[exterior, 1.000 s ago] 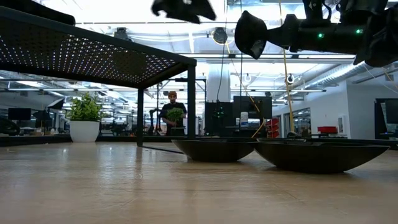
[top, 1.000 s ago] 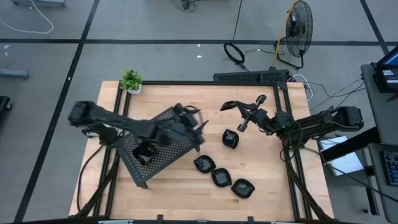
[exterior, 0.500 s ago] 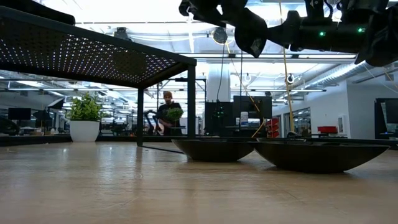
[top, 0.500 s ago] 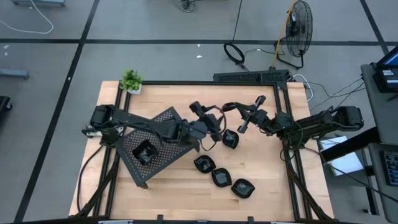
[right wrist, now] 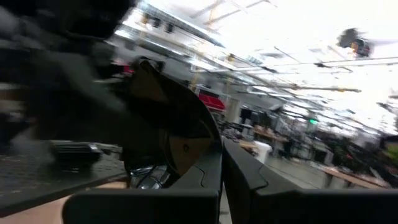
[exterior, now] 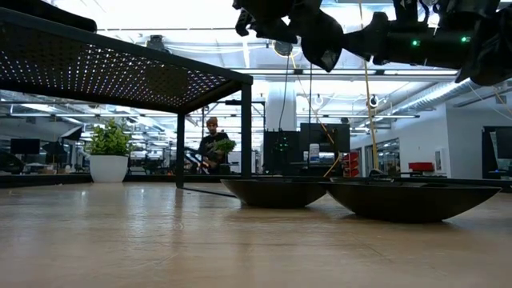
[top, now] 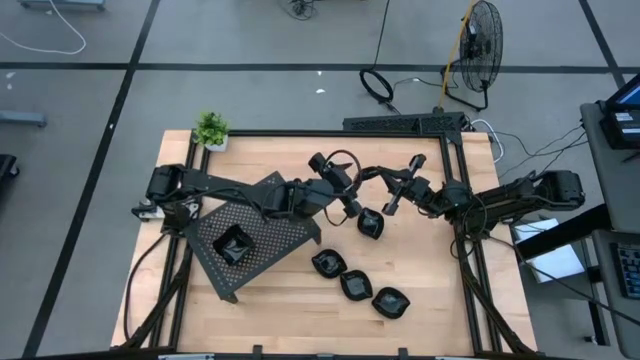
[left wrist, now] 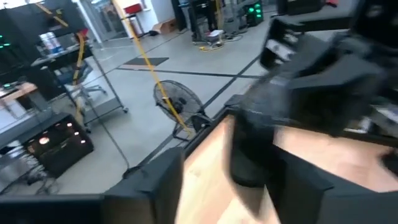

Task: Pick & Place Mini shaped plates
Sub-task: Put the leaf-shaped plate on the shelf

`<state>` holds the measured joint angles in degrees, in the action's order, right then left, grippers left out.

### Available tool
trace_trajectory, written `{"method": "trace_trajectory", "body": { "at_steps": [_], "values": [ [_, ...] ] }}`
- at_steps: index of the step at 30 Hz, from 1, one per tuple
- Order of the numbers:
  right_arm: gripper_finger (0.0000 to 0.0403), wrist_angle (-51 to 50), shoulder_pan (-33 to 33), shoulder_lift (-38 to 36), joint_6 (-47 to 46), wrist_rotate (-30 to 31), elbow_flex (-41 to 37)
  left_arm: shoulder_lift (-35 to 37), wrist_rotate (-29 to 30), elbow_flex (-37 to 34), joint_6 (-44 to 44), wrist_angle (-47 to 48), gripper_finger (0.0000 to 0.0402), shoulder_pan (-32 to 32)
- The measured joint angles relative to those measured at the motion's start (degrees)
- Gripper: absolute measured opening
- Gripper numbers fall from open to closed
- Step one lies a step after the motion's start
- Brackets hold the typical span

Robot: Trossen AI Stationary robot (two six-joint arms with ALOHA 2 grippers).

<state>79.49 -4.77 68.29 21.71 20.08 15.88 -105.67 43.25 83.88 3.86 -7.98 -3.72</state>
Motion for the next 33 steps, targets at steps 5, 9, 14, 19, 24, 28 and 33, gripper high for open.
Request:
{"method": "trace_trajectory", "body": {
  "at_steps": [5, 9, 14, 19, 24, 28, 33],
  "values": [
    [0.0018, -0.8, 0.0, 0.0, -1.4, -2.4, 0.0, 0.0, 2.0, 0.0, 0.0, 0.1, 0.009, 0.0],
    [0.0076, -2.4, 0.5, 0.0, -1.2, -2.5, 0.0, 0.4, 2.8, 0.0, 2.5, 0.5, 0.0012, -0.8],
    [0.0181, -2.1, 3.4, 0.0, 1.0, -2.5, 0.0, 4.4, 12.0, -0.1, 5.5, 5.0, 0.0018, -3.5],
    [0.0245, -1.3, 5.1, 0.0, 1.9, -2.4, 0.0, 11.1, 17.2, -0.1, -2.7, 20.6, 0.0006, -7.3],
    [0.0252, -1.3, 4.9, 0.0, 1.4, -2.3, 0.0, 18.9, 3.4, 0.0, -28.6, 46.7, 0.0005, -11.0],
    [0.024, -1.3, 4.9, 0.0, 1.4, -2.3, 0.0, 23.3, -11.9, 0.0, -44.9, 63.9, 0.0008, -13.4],
    [0.0224, -0.8, 4.9, 0.0, 0.0, -2.3, 0.0, 25.8, -15.7, 0.0, -58.1, 79.1, 0.0004, -17.6]
  ]
}}
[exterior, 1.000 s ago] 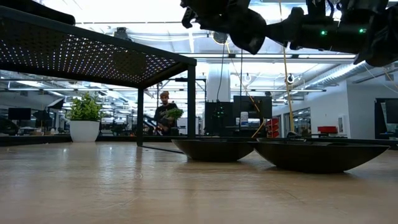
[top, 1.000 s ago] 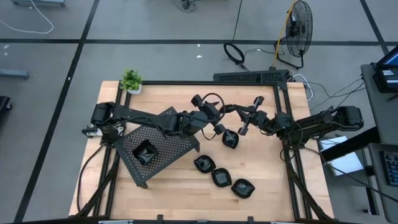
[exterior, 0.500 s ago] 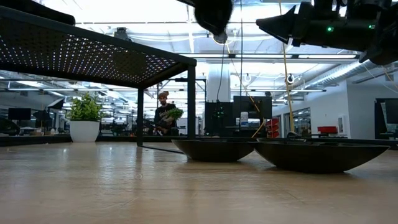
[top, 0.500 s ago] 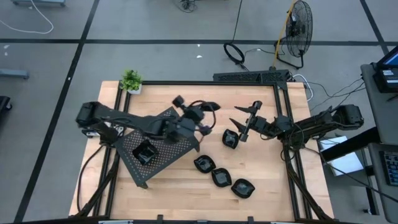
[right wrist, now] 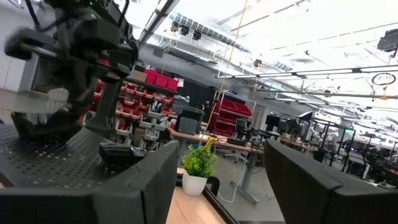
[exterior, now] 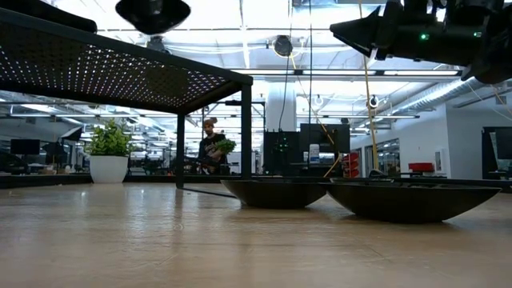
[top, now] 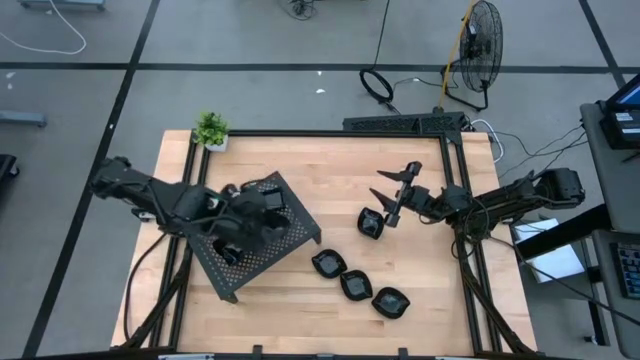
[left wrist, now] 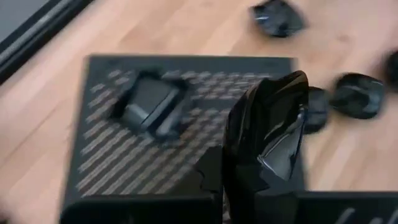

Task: Pick & Place Mini shaped plates
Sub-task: Put the leaf-shaped plate on the shelf

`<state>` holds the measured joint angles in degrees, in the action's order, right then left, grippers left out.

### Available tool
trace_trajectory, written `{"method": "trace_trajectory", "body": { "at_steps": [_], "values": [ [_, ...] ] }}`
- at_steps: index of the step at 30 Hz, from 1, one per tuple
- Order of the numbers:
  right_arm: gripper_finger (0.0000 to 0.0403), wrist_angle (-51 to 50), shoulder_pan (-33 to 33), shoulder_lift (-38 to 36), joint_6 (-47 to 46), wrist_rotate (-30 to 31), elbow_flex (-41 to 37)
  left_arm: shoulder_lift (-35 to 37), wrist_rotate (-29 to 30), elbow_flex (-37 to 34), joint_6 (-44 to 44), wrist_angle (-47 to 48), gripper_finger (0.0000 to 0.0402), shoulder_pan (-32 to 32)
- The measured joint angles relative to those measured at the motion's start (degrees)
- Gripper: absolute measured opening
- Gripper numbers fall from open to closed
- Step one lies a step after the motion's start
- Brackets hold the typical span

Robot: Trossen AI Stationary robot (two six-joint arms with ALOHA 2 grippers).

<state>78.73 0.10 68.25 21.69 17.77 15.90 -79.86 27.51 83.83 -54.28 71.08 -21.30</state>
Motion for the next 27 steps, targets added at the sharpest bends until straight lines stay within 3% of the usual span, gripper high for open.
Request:
{"method": "trace_trajectory", "body": {
  "at_steps": [8, 18, 27],
  "values": [
    [0.021, 0.3, 0.0, 0.0, 0.0, 0.0, 0.0, 0.2, 2.3, -1.8, -4.2, 1.8, 0.0004, -2.1],
    [0.021, -0.1, 0.0, 0.0, 0.0, 0.1, 0.0, 0.1, 0.1, -7.8, -9.3, 1.8, 0.0004, -1.5],
    [0.021, -0.1, 0.0, 0.0, -1.1, 0.1, 0.0, 0.2, 0.2, -7.8, -7.8, 1.7, 0.0039, -1.5]
  ]
}}
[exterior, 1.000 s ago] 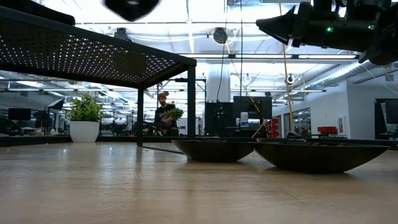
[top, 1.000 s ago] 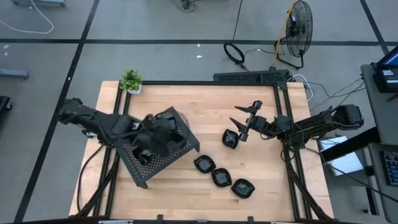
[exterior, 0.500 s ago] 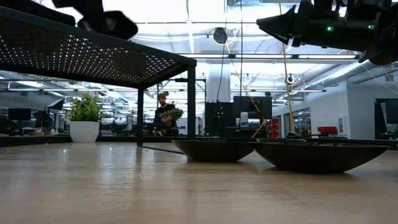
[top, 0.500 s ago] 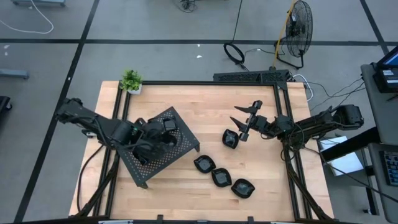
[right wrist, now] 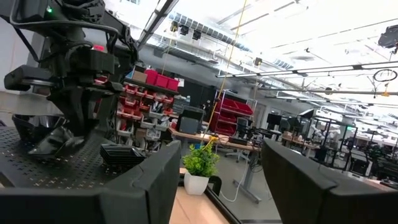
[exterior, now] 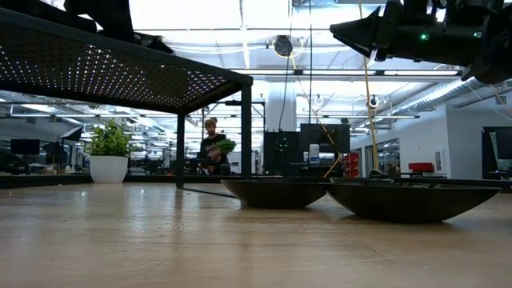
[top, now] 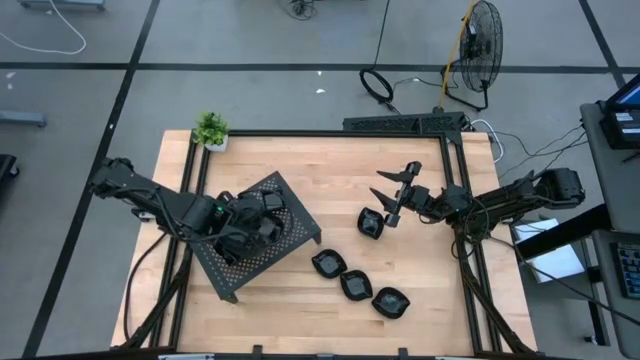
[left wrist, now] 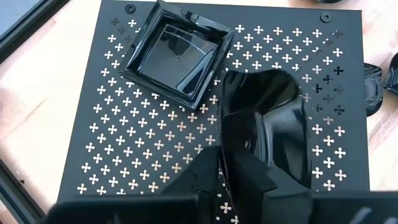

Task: Pick & Place Mini shaped plates
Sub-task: Put the leaf-shaped plate on the shelf

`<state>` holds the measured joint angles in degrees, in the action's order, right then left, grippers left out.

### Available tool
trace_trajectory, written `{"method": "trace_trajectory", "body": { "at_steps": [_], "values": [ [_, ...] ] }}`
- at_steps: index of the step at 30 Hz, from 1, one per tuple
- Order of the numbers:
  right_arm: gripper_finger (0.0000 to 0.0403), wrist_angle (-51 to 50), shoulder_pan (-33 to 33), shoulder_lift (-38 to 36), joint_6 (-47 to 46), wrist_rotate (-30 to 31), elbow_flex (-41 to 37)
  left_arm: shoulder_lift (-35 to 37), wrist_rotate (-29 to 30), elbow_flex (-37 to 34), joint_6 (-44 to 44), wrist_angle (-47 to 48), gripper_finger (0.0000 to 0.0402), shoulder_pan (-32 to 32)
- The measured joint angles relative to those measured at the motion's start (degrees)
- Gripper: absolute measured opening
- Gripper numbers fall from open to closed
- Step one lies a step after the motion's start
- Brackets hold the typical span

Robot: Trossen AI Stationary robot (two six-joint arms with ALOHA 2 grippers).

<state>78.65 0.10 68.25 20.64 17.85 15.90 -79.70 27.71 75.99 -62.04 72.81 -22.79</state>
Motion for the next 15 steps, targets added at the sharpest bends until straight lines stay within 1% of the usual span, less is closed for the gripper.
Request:
{"method": "trace_trajectory", "body": {
  "at_steps": [5, 10, 13, 15],
  "values": [
    [0.021, -0.1, 0.0, 0.0, 0.0, 0.0, 0.0, 0.0, 0.2, 0.0, -1.2, 0.0, 0.0055, 0.0],
    [0.021, -1.0, 0.0, 0.0, -1.7, 0.3, 0.0, 0.0, 0.8, 0.0, -1.5, -0.3, 0.0087, 0.0],
    [0.021, -1.5, 0.0, -0.1, -4.4, 3.7, 0.0, 0.0, 1.3, 0.0, -1.0, -1.2, 0.0114, 0.0],
    [0.021, -6.0, 0.0, -0.6, -7.3, 7.2, 0.9, 0.0, 2.2, 0.0, -0.5, -1.8, 0.0135, 0.0]
  ]
}}
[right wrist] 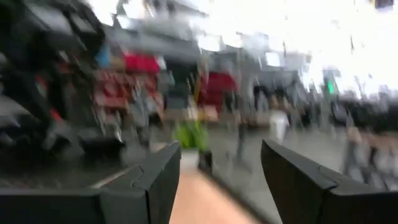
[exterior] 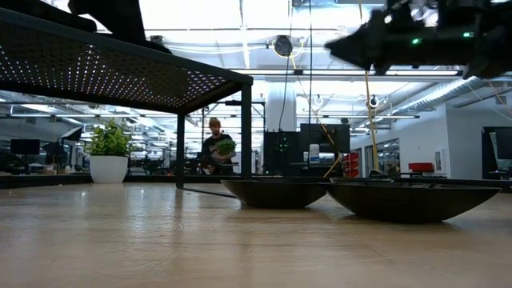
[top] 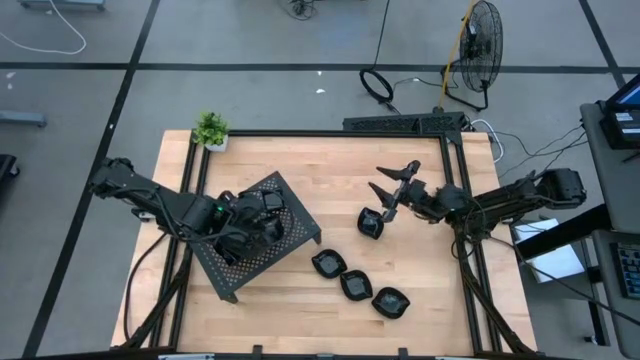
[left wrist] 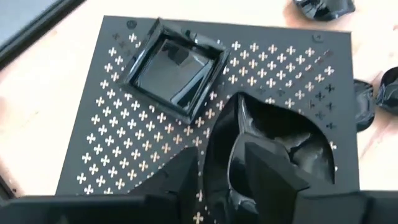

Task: Pick & Place Mini shaped plates
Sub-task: Put the leaf-shaped plate on the shelf, then stack the leaf-shaped plate on top of the leaf-shaped plate on the shelf

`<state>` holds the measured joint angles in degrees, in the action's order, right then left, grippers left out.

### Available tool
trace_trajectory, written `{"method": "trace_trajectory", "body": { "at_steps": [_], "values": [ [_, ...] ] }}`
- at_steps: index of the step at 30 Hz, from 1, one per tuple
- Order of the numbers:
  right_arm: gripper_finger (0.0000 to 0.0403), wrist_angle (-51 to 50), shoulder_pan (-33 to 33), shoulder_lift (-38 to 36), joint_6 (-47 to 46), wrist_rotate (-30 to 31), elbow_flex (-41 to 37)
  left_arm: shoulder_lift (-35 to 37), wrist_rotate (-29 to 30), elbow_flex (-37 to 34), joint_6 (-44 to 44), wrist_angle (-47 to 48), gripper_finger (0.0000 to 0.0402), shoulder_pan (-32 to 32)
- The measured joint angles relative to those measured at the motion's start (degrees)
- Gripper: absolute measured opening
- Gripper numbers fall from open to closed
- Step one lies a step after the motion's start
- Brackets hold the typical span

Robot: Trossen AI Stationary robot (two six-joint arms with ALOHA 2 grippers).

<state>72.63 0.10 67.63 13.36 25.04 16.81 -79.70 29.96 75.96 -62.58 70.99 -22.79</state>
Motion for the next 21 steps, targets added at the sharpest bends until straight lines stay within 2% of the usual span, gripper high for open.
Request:
{"method": "trace_trajectory", "body": {
  "at_steps": [2, 6, 8, 11, 16, 21],
  "values": [
    [0.021, -12.4, 0.0, -1.1, -4.4, 2.2, 3.0, 0.0, 0.6, 0.0, 0.6, -0.9, 0.0156, 0.0],
    [0.021, -45.9, -0.5, -0.4, -17.0, 1.8, 13.9, 0.0, 1.5, 0.0, 0.9, -1.2, 0.0195, 0.0],
    [0.021, -55.9, -0.9, 2.7, -22.5, 3.6, 17.0, 0.0, 1.6, 0.0, 0.9, -1.5, 0.0211, 0.0],
    [0.021, -62.3, -1.6, 6.6, -27.9, 5.0, 16.8, 0.0, 1.7, 0.0, 1.3, -2.6, 0.0227, 0.0],
    [0.021, -65.0, -5.0, 6.8, -33.7, -5.0, 17.0, 0.0, 1.8, 0.0, 3.7, -5.3, 0.0233, 0.0],
    [0.021, -68.5, -5.3, 7.3, -37.0, -10.0, 12.6, 0.0, 1.8, 0.0, 4.5, -5.3, 0.0223, 0.0]
  ]
}}
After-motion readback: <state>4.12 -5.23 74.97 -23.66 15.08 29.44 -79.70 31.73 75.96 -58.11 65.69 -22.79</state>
